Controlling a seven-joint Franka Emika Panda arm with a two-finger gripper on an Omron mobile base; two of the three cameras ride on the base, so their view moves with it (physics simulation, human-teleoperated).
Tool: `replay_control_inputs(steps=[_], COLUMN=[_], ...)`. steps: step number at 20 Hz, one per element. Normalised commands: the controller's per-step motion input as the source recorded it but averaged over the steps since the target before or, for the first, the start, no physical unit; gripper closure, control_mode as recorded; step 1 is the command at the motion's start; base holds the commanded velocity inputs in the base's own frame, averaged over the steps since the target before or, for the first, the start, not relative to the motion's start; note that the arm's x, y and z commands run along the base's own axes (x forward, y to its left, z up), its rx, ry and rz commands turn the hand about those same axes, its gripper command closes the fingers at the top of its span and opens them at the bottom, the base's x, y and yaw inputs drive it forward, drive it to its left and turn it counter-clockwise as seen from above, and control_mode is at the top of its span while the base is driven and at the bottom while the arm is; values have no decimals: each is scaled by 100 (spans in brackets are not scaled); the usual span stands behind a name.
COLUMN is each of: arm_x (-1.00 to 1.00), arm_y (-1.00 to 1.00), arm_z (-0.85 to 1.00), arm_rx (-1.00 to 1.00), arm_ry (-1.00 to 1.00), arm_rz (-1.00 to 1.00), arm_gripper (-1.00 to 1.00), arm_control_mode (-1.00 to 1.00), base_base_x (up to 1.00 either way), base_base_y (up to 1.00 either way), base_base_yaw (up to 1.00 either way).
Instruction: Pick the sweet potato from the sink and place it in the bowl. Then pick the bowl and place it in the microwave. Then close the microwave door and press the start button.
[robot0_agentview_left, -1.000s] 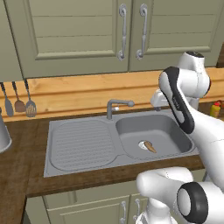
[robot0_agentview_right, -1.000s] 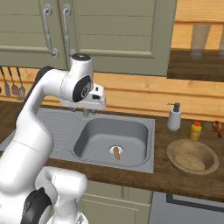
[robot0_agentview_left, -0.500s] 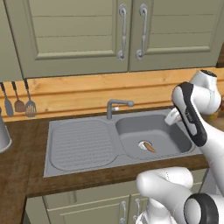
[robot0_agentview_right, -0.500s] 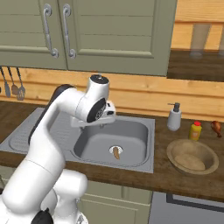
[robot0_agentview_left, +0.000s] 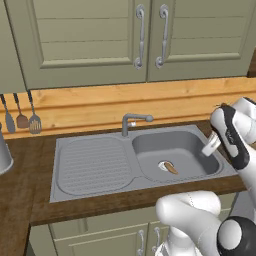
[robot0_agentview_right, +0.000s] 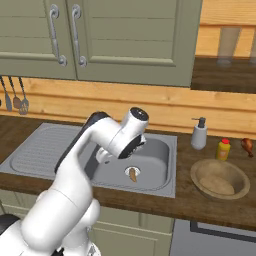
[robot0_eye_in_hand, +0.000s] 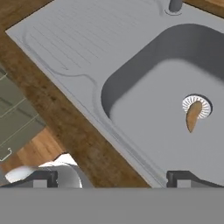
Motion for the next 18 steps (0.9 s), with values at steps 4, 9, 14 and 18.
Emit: replay_control_inputs(steps=[4,9,14,18], arm_x=[7,79,100,100], arm_y=[-18,-10,0,-4], arm_z=[-21,-81,-89,-53], arm_rx=[18,10,1,0], arm_ry=[0,4,15,24], arm_rz=[2,0,-1,-2], arm_gripper=[-100,-100,-100,-100], arm_control_mode=[-100,-100,-100,-100], base_base_x=[0,0,0,0], base_base_y=[0,0,0,0], base_base_yaw=[0,0,0,0])
